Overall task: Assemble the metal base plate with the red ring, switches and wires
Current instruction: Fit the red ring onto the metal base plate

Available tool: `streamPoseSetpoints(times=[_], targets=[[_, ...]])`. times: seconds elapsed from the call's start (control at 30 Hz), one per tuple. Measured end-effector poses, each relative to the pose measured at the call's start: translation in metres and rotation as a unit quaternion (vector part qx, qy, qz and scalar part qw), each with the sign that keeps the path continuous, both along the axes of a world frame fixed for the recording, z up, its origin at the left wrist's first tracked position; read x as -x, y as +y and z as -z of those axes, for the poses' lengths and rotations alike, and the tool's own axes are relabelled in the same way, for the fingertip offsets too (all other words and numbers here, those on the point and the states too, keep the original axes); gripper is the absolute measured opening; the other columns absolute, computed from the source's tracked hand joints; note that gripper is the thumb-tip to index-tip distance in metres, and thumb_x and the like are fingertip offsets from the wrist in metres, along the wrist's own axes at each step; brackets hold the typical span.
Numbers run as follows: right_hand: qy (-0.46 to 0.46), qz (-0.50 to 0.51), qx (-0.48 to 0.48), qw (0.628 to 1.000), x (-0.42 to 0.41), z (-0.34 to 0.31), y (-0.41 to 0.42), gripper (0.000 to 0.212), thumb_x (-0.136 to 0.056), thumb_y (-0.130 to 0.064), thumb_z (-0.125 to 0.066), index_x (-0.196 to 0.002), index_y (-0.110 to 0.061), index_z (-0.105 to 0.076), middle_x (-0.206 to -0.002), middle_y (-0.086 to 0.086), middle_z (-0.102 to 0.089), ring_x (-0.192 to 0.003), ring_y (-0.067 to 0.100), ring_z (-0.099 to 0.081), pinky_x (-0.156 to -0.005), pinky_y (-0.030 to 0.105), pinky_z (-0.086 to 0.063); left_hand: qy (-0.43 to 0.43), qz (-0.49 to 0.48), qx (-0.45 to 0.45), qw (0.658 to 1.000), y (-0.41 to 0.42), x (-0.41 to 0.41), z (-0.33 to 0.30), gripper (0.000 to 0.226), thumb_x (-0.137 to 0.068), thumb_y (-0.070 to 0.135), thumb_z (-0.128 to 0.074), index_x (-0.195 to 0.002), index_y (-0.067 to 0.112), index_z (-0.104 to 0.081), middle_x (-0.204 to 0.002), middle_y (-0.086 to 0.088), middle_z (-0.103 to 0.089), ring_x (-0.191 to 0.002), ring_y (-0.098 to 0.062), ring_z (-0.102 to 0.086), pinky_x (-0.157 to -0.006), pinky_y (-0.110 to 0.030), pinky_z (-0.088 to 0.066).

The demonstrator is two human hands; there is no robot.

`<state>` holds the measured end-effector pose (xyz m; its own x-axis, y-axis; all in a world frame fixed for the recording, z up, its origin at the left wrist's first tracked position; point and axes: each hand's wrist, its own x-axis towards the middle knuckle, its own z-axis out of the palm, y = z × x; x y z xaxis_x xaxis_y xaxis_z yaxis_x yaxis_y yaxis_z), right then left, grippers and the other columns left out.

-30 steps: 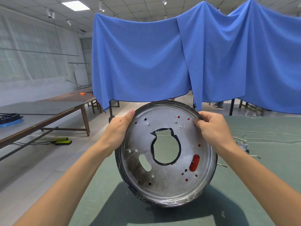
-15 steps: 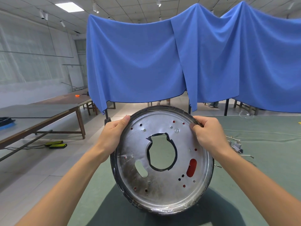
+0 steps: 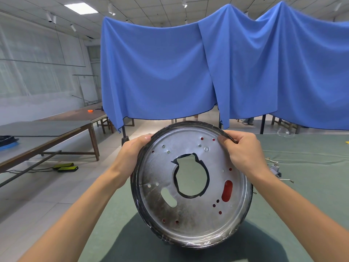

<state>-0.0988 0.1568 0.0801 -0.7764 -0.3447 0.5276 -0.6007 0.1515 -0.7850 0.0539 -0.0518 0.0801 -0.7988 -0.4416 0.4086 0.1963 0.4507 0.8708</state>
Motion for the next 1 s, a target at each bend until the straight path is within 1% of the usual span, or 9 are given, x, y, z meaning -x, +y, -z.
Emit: streamPoseSetpoints(times=[0.1, 0.27, 0.4, 0.5, 0.63, 0.7, 0.77, 0.9, 1.0], targets=[[0.003, 0.002, -0.008, 1.0, 0.0, 0.0021, 0.0001, 0.023, -0.093, -0.019, -0.058, -0.076, -0.01, -0.07, -0.064, 0.007, -0.062, -0.061, 0.018, -0.044, -0.056, 0.028, -0.036, 0.012, 0.005, 0.005, 1.0, 0.0028, 0.0006, -0.0009, 0.042, -0.091, 0.034, -0.034, -0.112, 0.022, -0.069, -0.109, 0.004, -0.071, -0.103, -0.014, -0.065, -0.09, -0.035, -0.047], [0.002, 0.003, -0.02, 1.0, 0.0019, 0.004, 0.0018, 0.023, -0.092, -0.017, -0.057, -0.078, -0.002, -0.068, -0.075, 0.021, -0.063, -0.061, 0.016, -0.04, -0.052, 0.027, -0.033, 0.016, 0.0, 0.019, 1.0, 0.003, 0.0009, 0.0002, 0.037, -0.097, 0.027, -0.035, -0.108, 0.027, -0.07, -0.108, 0.008, -0.071, -0.103, -0.01, -0.064, -0.092, -0.035, -0.047], [-0.011, -0.008, -0.005, 1.0, 0.0012, 0.0063, 0.0019, 0.026, -0.092, -0.016, -0.059, -0.07, -0.02, -0.072, -0.072, 0.012, -0.067, -0.06, 0.015, -0.045, -0.048, 0.018, -0.036, 0.019, -0.006, 0.015, 1.0, 0.0027, 0.0001, 0.0011, 0.034, -0.094, 0.036, -0.037, -0.1, 0.038, -0.071, -0.106, 0.013, -0.071, -0.1, -0.005, -0.065, -0.086, -0.029, -0.047], [-0.021, -0.015, 0.001, 1.0, 0.0003, 0.008, -0.0001, 0.025, -0.092, -0.015, -0.058, -0.072, -0.019, -0.073, -0.074, 0.012, -0.069, -0.064, 0.013, -0.047, -0.056, 0.024, -0.04, 0.014, -0.008, 0.017, 1.0, 0.0014, -0.0006, 0.002, 0.034, -0.094, 0.039, -0.039, -0.1, 0.034, -0.072, -0.103, 0.01, -0.072, -0.096, -0.005, -0.066, -0.083, -0.027, -0.049], [-0.024, -0.006, 0.025, 0.999, -0.0009, 0.0076, -0.0012, 0.039, -0.093, -0.015, -0.058, -0.06, -0.034, -0.066, -0.056, -0.013, -0.062, -0.056, 0.007, -0.045, -0.046, 0.013, -0.036, 0.008, -0.01, 0.012, 1.0, -0.001, -0.0017, 0.0035, 0.014, -0.078, 0.031, -0.062, -0.088, 0.027, -0.072, -0.09, 0.003, -0.072, -0.082, -0.009, -0.068, -0.072, -0.02, -0.054], [-0.025, -0.001, 0.023, 0.999, -0.0014, 0.0062, -0.0016, 0.039, -0.093, -0.016, -0.058, -0.058, -0.034, -0.066, -0.058, -0.009, -0.062, -0.057, 0.009, -0.045, -0.047, 0.016, -0.036, -0.001, -0.004, 0.004, 1.0, -0.0027, -0.0013, 0.0031, 0.021, -0.077, 0.015, -0.066, -0.091, 0.031, -0.07, -0.089, 0.005, -0.073, -0.08, -0.012, -0.069, -0.065, -0.02, -0.056], [-0.026, 0.0, 0.019, 1.0, -0.002, 0.0054, -0.0016, 0.038, -0.093, -0.016, -0.058, -0.058, -0.03, -0.066, -0.061, -0.003, -0.063, -0.058, 0.011, -0.044, -0.051, 0.023, -0.038, 0.002, -0.006, -0.004, 1.0, -0.0032, -0.0007, 0.0027, 0.031, -0.086, 0.003, -0.059, -0.091, 0.032, -0.07, -0.087, 0.006, -0.073, -0.077, -0.01, -0.069, -0.061, -0.017, -0.054], [-0.027, -0.006, 0.013, 1.0, -0.0039, 0.0063, -0.0007, 0.031, -0.093, -0.016, -0.058, -0.067, -0.029, -0.07, -0.073, 0.005, -0.071, -0.063, 0.013, -0.051, -0.057, 0.026, -0.043, 0.004, -0.014, -0.013, 1.0, -0.0009, -0.0003, 0.0017, 0.036, -0.089, 0.0, -0.049, -0.088, 0.028, -0.071, -0.086, 0.001, -0.072, -0.073, -0.008, -0.068, -0.062, -0.017, -0.054], [-0.023, -0.005, 0.014, 1.0, -0.0052, 0.006, -0.0006, 0.035, -0.094, -0.016, -0.058, -0.067, -0.036, -0.067, -0.076, 0.002, -0.073, -0.069, 0.016, -0.057, -0.061, 0.027, -0.047, -0.005, -0.02, -0.009, 1.0, -0.0003, 0.0001, 0.0012, 0.035, -0.088, -0.001, -0.047, -0.09, 0.024, -0.071, -0.088, -0.002, -0.072, -0.074, -0.01, -0.067, -0.063, -0.02, -0.053]])
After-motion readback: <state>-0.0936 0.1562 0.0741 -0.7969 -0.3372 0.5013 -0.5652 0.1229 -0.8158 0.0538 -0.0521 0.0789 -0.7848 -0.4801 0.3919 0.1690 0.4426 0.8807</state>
